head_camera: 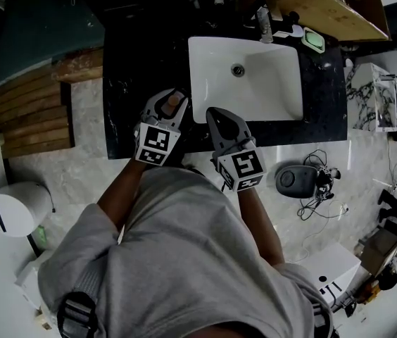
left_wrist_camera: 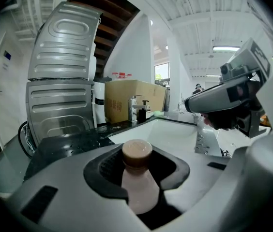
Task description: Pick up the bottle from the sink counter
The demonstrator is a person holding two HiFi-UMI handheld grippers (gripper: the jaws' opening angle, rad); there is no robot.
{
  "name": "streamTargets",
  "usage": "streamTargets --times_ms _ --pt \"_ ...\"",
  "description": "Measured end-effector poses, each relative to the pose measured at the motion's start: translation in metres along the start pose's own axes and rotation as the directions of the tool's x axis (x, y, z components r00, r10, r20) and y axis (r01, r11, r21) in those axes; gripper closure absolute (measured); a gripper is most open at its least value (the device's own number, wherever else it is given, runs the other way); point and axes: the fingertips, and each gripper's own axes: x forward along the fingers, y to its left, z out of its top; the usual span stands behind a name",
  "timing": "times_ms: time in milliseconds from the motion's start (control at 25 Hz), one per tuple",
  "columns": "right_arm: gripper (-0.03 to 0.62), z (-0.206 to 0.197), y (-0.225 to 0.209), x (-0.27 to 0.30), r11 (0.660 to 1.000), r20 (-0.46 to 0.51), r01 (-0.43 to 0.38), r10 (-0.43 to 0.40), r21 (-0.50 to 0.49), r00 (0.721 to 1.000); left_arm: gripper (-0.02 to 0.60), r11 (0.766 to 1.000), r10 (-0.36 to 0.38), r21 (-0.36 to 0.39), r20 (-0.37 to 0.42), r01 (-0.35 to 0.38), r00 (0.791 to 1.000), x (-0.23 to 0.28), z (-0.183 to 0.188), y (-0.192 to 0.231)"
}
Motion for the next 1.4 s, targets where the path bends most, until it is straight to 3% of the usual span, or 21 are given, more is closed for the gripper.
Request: streamTargets --times_ms 720,920,1400 --pt "0.585 0.0 -0.01 0.022 0.998 -0.006 0.062 -0.062 0.032 0.998 0.454 0.994 -0.092 0.055 -0.01 0.093 0.996 0.006 0.012 0.007" --pt "0.585 -0.006 -0.011 0.029 0.996 -0.047 0.079 -0.077 0.045 0.996 0.454 0.991 -0.135 0.019 -0.025 0.135 0.991 0.009 0.015 0.007" --pt "0.585 0.003 -0.031 0.038 0.984 -0.014 0.168 -0.167 0.052 0.986 0.454 0.979 -0.199 0.044 -0.017 0.199 0.98 0.01 0.032 0.0"
